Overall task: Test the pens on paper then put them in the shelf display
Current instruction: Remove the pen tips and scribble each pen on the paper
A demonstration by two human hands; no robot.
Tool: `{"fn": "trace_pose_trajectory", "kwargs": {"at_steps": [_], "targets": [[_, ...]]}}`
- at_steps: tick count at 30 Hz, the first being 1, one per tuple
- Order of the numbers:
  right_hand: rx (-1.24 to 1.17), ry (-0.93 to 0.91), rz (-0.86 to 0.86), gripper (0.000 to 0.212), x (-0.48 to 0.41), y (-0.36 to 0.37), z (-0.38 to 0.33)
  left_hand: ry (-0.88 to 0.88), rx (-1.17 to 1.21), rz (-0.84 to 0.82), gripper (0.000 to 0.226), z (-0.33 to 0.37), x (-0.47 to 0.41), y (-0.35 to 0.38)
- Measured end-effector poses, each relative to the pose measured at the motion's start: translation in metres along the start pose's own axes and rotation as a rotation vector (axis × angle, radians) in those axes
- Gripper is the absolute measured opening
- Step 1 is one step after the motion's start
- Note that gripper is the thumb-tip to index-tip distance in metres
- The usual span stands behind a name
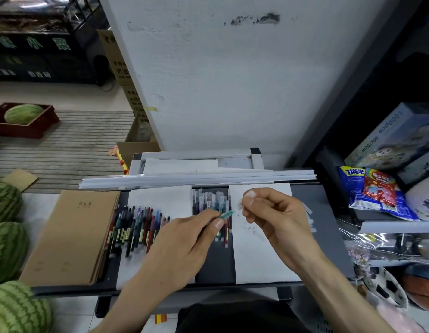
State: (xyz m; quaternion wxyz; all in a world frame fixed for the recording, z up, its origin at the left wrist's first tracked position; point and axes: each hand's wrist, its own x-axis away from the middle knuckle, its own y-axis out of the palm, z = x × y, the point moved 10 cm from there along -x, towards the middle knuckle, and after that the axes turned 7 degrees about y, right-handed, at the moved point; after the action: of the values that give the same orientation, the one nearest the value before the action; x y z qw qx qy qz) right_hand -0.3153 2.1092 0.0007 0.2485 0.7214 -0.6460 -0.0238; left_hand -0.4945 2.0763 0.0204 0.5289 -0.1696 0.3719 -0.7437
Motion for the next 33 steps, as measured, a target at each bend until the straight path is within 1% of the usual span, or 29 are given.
{"fn": "trace_pose_trajectory", "kwargs": {"at_steps": [2, 4, 6, 9, 12, 16, 18, 20, 22, 24, 25, 27, 29, 31, 33], "targets": [[0.086, -0.034, 0.004, 0.02, 0.0, 0.002, 0.0, -0.002, -0.003, 0.001, 0.039, 0.0, -0.002, 0.0], [0.174, -0.071, 0.008, 0.01, 0.001, 0.005, 0.002, 0.006, -0.011, 0.012, 0.04, 0.001, -0.003, 0.0], [0.202, -0.082, 0.026, 0.004, 0.001, 0.005, 0.005, 0.005, -0.031, 0.019, 0.042, 0.0, -0.005, 0.001], [0.189, -0.078, 0.055, 0.004, -0.001, 0.003, 0.01, -0.01, 0.016, 0.024, 0.04, -0.003, -0.006, 0.008], [0.183, -0.074, 0.058, 0.005, -0.005, 0.002, 0.015, -0.021, 0.152, 0.021, 0.033, -0.006, -0.006, 0.017], [0.223, -0.067, 0.008, 0.005, -0.01, 0.004, 0.017, -0.075, 0.359, 0.015, 0.026, -0.015, -0.005, 0.029], [0.257, -0.051, 0.006, 0.01, -0.013, 0.0, 0.021, -0.121, 0.441, -0.014, 0.025, -0.022, -0.008, 0.041], [0.287, 0.0, 0.056, 0.011, -0.019, -0.012, 0.032, -0.162, 0.415, -0.034, 0.028, -0.033, -0.014, 0.054], [0.34, 0.075, 0.125, 0.006, -0.028, -0.03, 0.052, -0.23, 0.354, -0.013, 0.023, -0.053, -0.023, 0.065], [0.514, 0.151, 0.188, 0.005, -0.035, -0.051, 0.078, -0.335, 0.304, 0.036, 0.023, -0.083, -0.03, 0.075], [0.666, 0.183, 0.208, 0.007, -0.038, -0.062, 0.091, -0.39, 0.282, 0.056, 0.026, -0.099, -0.033, 0.08], [1.04, 0.231, 0.23, 0.019, -0.041, -0.083, 0.112, -0.475, 0.217, 0.075, 0.034, -0.127, -0.037, 0.089], [1.342, 0.255, 0.286, 0.029, -0.042, -0.105, 0.122, -0.523, 0.136, 0.071, 0.033, -0.147, -0.041, 0.096], [1.504, 0.264, 0.352, 0.033, -0.043, -0.124, 0.124, -0.552, 0.077, 0.059, 0.028, -0.161, -0.046, 0.102], [1.574, 0.264, 0.395, 0.034, -0.044, -0.138, 0.123, -0.59, 0.048, 0.052, 0.021, -0.171, -0.05, 0.106]]}}
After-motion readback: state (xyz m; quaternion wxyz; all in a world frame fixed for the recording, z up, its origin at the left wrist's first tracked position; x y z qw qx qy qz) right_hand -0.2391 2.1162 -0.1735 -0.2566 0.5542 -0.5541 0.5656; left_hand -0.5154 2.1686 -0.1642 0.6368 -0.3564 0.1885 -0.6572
